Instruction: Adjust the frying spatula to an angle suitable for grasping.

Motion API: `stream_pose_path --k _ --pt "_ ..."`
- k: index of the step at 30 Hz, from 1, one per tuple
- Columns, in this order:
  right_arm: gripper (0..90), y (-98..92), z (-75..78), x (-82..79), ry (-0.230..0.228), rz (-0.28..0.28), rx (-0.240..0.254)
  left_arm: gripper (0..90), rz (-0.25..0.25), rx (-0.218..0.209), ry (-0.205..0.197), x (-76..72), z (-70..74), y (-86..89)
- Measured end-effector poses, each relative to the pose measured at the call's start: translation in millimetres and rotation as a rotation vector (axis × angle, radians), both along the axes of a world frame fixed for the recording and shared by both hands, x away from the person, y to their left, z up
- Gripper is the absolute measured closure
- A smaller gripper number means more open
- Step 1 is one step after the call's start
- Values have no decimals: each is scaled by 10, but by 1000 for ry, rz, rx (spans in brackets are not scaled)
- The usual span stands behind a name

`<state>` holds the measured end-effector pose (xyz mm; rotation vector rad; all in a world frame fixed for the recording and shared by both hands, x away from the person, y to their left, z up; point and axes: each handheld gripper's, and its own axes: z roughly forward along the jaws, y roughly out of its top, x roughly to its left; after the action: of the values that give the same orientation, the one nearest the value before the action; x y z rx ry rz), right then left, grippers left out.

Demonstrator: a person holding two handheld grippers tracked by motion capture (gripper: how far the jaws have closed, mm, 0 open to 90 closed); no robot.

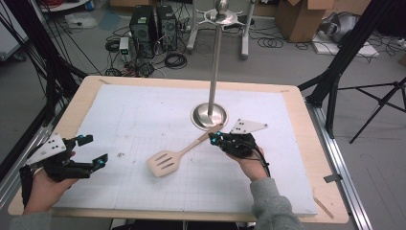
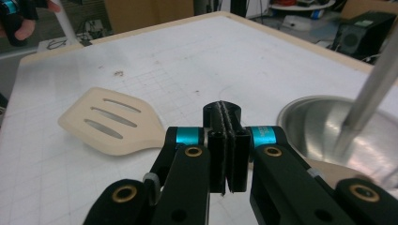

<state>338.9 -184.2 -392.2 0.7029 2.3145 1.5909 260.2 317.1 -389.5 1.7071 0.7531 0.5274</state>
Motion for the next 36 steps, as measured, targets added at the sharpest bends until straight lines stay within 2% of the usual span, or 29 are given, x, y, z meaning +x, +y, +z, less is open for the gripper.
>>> stream_pose_path --k 4,5,8,9,11,14,19,22,30,33,36 --pt "897 120 -51 53 12 6 -35 83 0 -2 2 -2 -7 1" --pt "897 180 -90 96 40 -6 -40 83 1 -3 3 -3 -10 1" --pt "897 225 -129 137 60 -22 -32 83 0 -3 5 -2 -15 3" --pt "897 280 -181 179 92 -36 -33 83 -1 -3 7 -1 -20 5" --pt "897 333 -237 218 104 -41 -46 83 -1 -1 10 0 -27 10" --pt "897 391 -287 256 100 -43 -71 83 1 -2 12 -2 -31 13" --pt "897 457 -338 318 93 -44 -74 83 -1 -5 17 -6 -45 14" --pt "897 517 -383 351 92 -37 -96 83 0 -4 19 -7 -50 13" --pt "897 680 -448 416 108 -31 -122 83 -3 10 29 -12 -67 20" --pt "897 756 -523 445 104 -29 -167 83 8 15 22 -28 -61 39" --pt "897 777 -531 451 106 -38 -184 83 12 13 20 -35 -60 53"
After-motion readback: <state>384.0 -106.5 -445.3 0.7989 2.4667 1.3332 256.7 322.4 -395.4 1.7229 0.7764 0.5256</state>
